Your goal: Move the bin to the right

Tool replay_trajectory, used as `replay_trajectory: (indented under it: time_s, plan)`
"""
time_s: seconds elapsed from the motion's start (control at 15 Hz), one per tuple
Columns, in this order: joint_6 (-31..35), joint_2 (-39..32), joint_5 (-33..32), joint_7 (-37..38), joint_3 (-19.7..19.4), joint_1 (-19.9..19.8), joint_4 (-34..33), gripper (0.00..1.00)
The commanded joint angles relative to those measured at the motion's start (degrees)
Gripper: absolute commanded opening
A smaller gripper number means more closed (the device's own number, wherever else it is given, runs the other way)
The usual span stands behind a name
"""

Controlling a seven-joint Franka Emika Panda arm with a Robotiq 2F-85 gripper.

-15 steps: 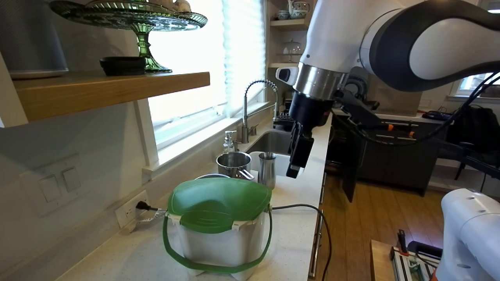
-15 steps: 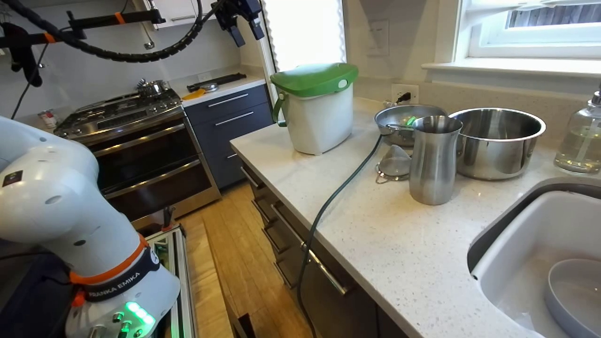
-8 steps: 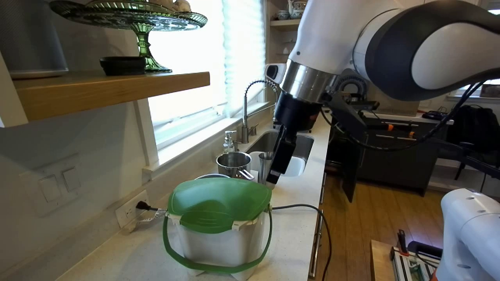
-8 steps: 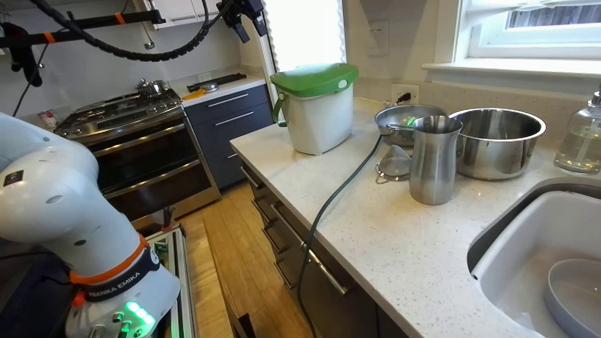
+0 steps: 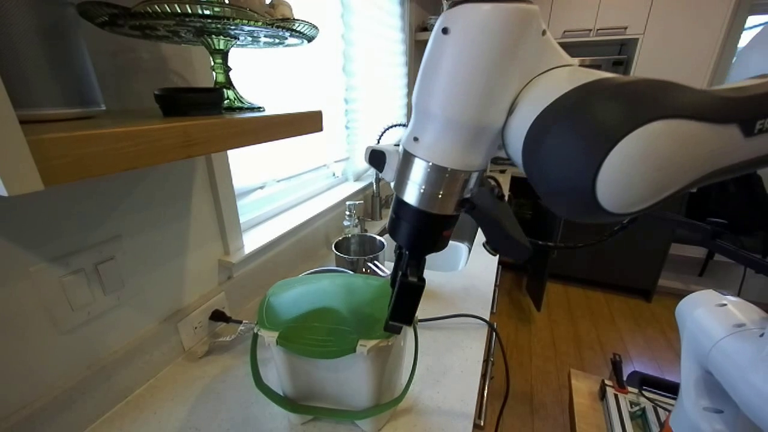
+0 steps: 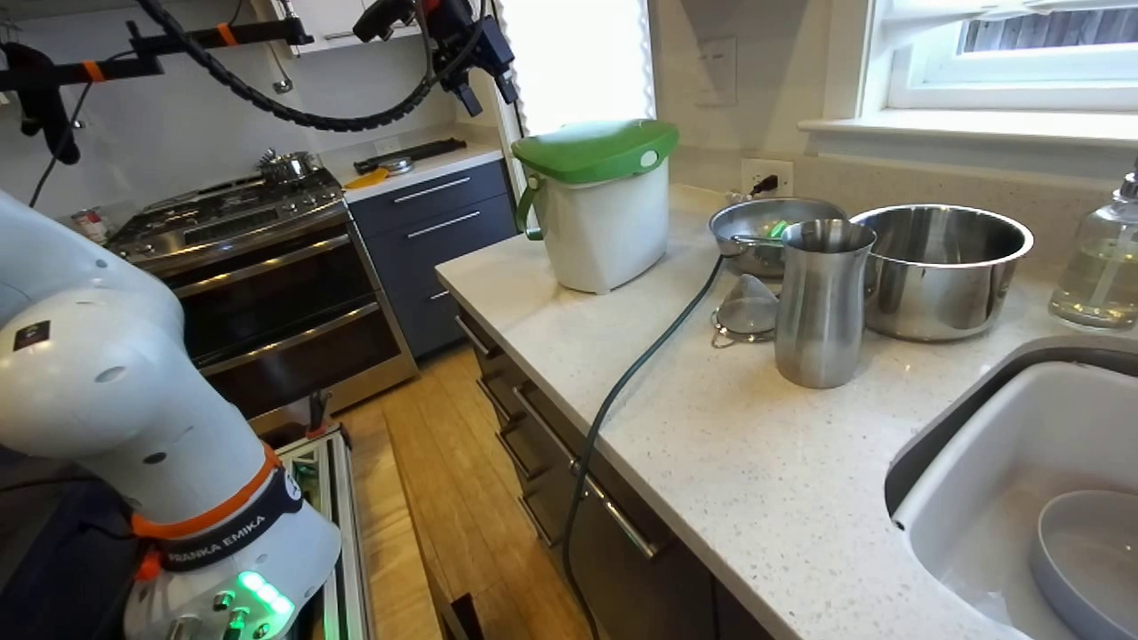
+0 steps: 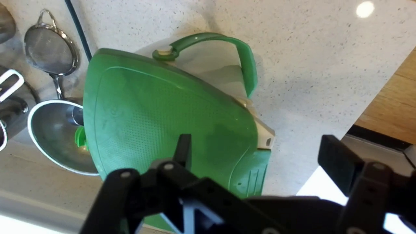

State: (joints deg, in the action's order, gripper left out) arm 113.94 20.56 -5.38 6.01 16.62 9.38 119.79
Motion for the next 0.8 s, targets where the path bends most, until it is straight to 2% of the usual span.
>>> replay_trajectory:
  time_s: [0.0, 0.73]
  plan:
    - [2.78, -3.25, -5.63, -1.79, 0.64, 0.61, -0.23, 1.00]
    - [7.22, -7.85, -17.08, -0.51, 2.00, 2.11, 0.67, 1.00]
